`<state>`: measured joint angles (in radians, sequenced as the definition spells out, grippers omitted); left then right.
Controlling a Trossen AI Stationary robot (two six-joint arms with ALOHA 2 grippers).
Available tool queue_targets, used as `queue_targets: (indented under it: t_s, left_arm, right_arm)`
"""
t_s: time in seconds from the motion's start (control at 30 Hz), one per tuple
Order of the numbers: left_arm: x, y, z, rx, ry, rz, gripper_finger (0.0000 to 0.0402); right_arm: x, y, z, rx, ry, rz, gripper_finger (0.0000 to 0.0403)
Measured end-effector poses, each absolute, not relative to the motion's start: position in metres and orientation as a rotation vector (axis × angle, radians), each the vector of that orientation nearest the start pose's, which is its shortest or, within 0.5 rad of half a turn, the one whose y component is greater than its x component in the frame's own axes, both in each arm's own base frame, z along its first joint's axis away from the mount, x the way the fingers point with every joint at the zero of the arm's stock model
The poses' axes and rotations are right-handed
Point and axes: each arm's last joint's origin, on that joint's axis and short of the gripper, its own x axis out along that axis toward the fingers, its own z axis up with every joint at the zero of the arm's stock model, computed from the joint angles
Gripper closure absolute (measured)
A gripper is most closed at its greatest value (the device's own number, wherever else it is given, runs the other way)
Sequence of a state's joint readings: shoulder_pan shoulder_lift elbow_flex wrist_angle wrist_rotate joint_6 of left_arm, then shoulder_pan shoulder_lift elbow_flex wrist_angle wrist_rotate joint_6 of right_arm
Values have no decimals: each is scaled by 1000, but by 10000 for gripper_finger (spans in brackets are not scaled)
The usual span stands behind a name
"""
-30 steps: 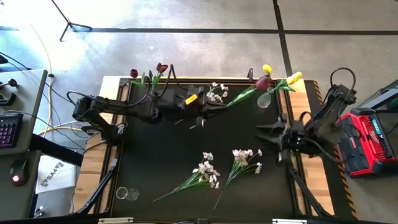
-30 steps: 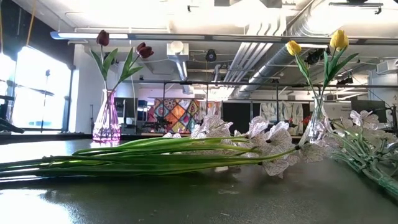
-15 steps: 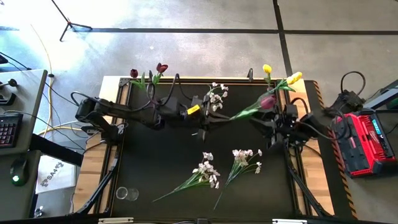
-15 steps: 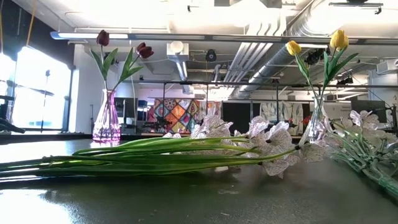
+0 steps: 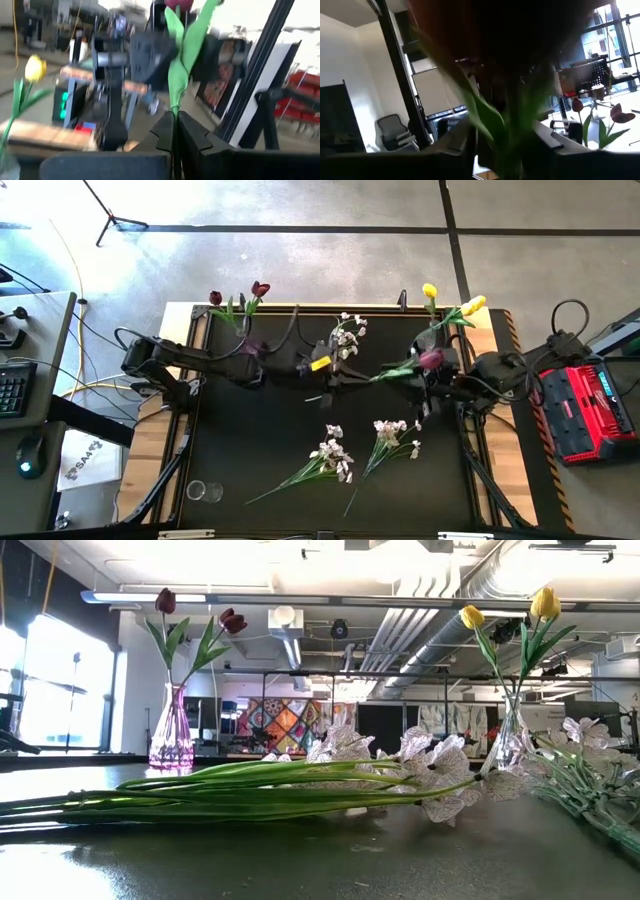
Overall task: Sort flowers into vase by color
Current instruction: Put the red tulip into the purple flower vase
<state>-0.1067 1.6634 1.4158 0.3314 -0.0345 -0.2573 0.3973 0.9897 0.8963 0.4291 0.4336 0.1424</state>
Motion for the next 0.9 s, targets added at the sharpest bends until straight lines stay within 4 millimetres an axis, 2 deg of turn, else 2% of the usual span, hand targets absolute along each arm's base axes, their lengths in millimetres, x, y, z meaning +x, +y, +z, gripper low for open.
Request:
queue_targets:
  t_s: [0.27, 0.67, 0.9]
  left_arm:
    - [391, -43, 363, -233, 22, -42, 398]
    - [390, -42, 348, -278, 171, -16, 316]
    - [396, -38, 338, -323, 209, -30, 311]
  right_arm:
    - [208, 60, 383, 338, -224, -58, 394]
    - [217, 38, 369, 417, -99, -62, 401]
    - [222, 31, 366, 422, -65, 2, 402]
